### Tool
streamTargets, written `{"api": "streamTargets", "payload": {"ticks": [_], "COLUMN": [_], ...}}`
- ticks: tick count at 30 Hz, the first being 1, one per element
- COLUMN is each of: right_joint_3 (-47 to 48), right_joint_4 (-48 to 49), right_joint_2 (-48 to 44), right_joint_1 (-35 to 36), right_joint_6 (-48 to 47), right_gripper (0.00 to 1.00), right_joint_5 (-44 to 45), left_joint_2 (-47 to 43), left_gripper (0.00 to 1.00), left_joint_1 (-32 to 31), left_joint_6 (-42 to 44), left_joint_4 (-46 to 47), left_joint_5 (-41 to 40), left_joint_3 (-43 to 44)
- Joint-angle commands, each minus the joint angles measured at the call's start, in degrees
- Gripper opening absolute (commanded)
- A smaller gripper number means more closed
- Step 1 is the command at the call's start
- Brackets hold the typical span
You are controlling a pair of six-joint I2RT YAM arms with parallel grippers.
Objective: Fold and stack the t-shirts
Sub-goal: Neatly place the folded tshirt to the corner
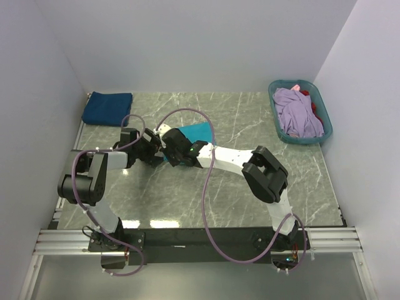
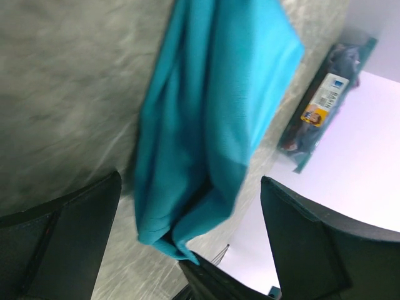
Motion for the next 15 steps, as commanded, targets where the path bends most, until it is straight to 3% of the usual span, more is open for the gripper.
{"api": "streamTargets", "payload": {"ticks": [1,9,15], "right_joint_3": [-1.1,-1.1,-1.2], "right_joint_4": [2.1,2.5,2.6], "right_joint_2": [-3.7,-4.3,-4.6], "right_joint_1": [-0.7,-0.8,-0.9], "right_joint_6": [1.1,1.2,1.7], "right_gripper": [0.0,0.0,0.0], "right_joint_5": [-0.3,-0.9,-1.3], "left_joint_2": [-0.2,2.7,4.8], "left_gripper": [0.99,0.99,0.86], "left_joint_1": [-0.5,-1.9,-2.2], "left_joint_6": [1.2,2.2,1.1], "left_joint_4": [-2.0,-2.3,0.8], "left_joint_5": [-1.9,-3.3,-3.2], "left_joint_3": [-0.3,1.1,-1.5]}}
